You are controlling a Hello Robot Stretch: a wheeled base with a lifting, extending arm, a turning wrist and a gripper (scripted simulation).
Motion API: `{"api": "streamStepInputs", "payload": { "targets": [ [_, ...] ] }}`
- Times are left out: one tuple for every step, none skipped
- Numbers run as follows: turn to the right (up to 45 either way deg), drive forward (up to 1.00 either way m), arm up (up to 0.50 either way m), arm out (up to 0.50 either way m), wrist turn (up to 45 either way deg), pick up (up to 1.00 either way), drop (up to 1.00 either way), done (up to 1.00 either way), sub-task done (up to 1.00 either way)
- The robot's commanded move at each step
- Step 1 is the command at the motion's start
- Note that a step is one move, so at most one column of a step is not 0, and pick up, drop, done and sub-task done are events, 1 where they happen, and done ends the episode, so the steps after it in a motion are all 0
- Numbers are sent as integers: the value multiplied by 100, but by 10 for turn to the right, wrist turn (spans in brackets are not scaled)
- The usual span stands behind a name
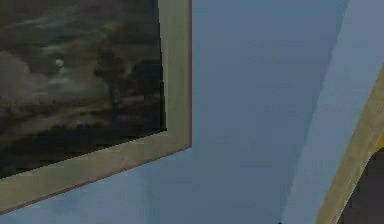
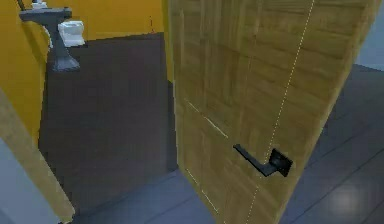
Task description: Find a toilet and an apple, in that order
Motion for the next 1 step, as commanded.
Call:
{"api": "streamStepInputs", "payload": {
  "targets": [
    [450,0,0,0,0,0,0,0,0]
  ]
}}
